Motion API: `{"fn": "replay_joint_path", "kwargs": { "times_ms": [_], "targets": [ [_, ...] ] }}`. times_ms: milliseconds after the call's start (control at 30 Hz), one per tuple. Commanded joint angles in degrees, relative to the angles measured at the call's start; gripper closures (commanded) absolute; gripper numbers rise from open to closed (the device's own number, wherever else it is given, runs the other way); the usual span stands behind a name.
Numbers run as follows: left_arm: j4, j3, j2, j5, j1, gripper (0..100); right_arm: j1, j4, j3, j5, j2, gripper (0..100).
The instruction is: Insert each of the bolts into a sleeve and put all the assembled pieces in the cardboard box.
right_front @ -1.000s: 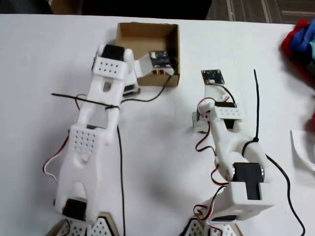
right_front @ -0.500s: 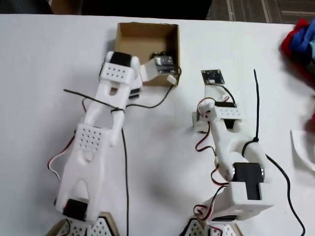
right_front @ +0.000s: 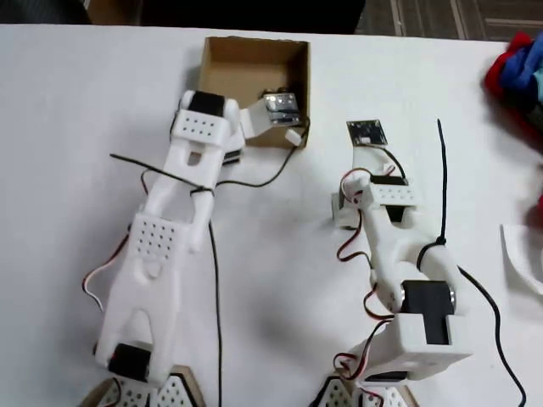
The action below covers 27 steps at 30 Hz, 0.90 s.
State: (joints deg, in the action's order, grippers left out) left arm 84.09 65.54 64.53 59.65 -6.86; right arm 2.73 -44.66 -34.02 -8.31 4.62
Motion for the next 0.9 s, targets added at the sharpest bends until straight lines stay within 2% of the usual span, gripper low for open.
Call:
{"fn": "replay_joint_path", "kwargs": {
  "times_ms": [0, 333, 600, 867],
  "targets": [
    [0.7, 1.4, 0.1, 0.0, -0.2, 87, -0.3, 0.8, 1.7, 0.3, -2.9, 97.4],
    [18.1, 3.0, -2.4, 0.0, -2.1, 87, -0.3, 0.8, 1.7, 0.3, -2.9, 97.4],
    [16.9, 3.5, -11.5, -1.9, -1.4, 87, -0.3, 0.8, 1.7, 0.3, -2.9, 97.4],
    [12.0, 3.2, -9.1, 1.2, -1.3, 87, -0.3, 0.8, 1.7, 0.3, -2.9, 97.4]
  ]
}}
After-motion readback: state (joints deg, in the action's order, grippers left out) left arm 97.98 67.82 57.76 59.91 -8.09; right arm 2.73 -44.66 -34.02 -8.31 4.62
